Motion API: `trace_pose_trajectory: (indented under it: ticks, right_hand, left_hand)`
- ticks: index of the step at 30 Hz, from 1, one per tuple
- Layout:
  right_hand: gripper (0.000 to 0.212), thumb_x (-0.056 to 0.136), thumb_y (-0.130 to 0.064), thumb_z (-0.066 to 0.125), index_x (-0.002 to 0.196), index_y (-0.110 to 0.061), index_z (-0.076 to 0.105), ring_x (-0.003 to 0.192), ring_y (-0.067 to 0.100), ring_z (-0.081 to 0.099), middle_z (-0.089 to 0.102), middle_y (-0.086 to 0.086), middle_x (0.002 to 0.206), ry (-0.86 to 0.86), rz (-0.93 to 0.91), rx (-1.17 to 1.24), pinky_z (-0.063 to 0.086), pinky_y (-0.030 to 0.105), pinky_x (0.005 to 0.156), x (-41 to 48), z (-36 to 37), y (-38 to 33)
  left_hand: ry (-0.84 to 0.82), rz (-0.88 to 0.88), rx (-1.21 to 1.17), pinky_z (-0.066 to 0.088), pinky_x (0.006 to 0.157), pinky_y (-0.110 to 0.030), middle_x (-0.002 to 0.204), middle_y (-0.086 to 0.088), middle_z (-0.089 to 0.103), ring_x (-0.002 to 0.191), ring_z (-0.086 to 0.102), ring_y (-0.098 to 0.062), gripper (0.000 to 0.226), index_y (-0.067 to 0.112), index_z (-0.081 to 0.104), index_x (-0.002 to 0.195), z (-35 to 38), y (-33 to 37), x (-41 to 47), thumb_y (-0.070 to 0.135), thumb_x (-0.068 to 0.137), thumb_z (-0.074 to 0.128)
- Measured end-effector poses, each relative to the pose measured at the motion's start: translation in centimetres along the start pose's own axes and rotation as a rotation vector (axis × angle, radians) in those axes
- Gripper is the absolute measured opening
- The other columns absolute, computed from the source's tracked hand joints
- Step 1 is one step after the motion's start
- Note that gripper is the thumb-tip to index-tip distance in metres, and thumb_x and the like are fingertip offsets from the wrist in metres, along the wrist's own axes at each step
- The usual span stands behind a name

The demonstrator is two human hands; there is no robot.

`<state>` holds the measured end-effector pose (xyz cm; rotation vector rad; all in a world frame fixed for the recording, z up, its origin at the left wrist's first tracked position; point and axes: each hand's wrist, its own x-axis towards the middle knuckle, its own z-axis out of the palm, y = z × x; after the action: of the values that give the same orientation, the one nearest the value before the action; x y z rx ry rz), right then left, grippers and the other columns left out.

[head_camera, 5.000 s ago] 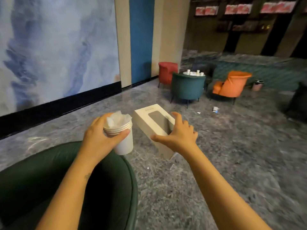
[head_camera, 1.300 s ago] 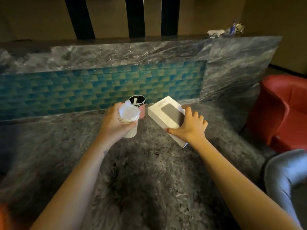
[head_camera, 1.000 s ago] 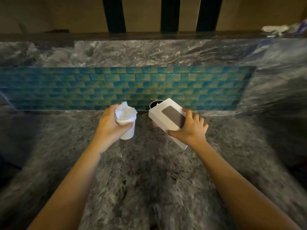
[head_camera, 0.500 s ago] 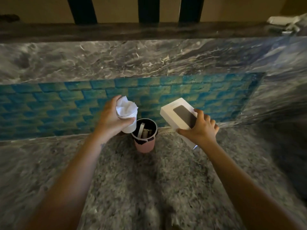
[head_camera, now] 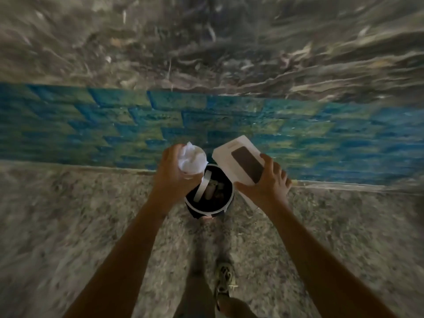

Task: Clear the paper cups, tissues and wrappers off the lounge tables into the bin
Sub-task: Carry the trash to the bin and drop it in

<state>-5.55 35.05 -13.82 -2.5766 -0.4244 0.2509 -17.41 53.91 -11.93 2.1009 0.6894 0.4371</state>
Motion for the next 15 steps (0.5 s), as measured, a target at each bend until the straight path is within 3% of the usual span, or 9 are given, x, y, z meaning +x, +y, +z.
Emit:
trace_pose_trajectory:
  ticks: [4,10,13,15]
  right_hand:
    - [0.094,0.059,-0.056,0.073,0.135,-0.028,0.026,0.123,0.032,0.034,0.038,0.007,0.136,-0.094,0.053,-0.017,0.024,0.048,0.102,6.0,7.0,0.2]
    - [0.089,0.063,-0.051,0.073,0.135,-0.028,0.026,0.122,0.032,0.035,0.039,0.01,0.137,-0.254,0.258,0.037,0.026,0.047,0.104,11.9,17.9,3.4]
    - [0.089,0.065,-0.052,0.072,0.135,-0.027,0.024,0.125,0.033,0.033,0.035,0.011,0.14,-0.335,0.348,0.028,0.026,0.051,0.106,13.7,23.0,5.0]
    - [0.091,0.064,-0.054,0.072,0.136,-0.027,0.022,0.127,0.035,0.031,0.034,0.012,0.141,-0.366,0.382,0.032,0.027,0.053,0.105,14.7,26.0,5.9]
  left_hand:
    - [-0.023,-0.102,-0.043,0.037,0.078,-0.025,0.123,-0.001,0.046,0.108,0.046,-0.013,0.067,0.021,0.045,0.127,4.1,-6.7,5.4,0.02,0.068,0.078]
    - [-0.115,-0.229,-0.058,0.033,0.077,-0.006,0.118,0.003,0.035,0.104,0.038,-0.004,0.078,0.023,0.037,0.136,11.7,-15.8,9.6,0.022,0.069,0.078]
    - [-0.161,-0.308,-0.149,0.045,0.087,-0.023,0.121,-0.002,0.037,0.109,0.042,-0.013,0.082,0.025,0.034,0.137,15.2,-19.1,9.6,0.039,0.065,0.07]
    - [-0.175,-0.335,-0.22,0.046,0.088,-0.022,0.12,0.009,0.037,0.109,0.044,-0.007,0.077,0.041,0.031,0.131,17.2,-21.0,9.5,0.05,0.062,0.063]
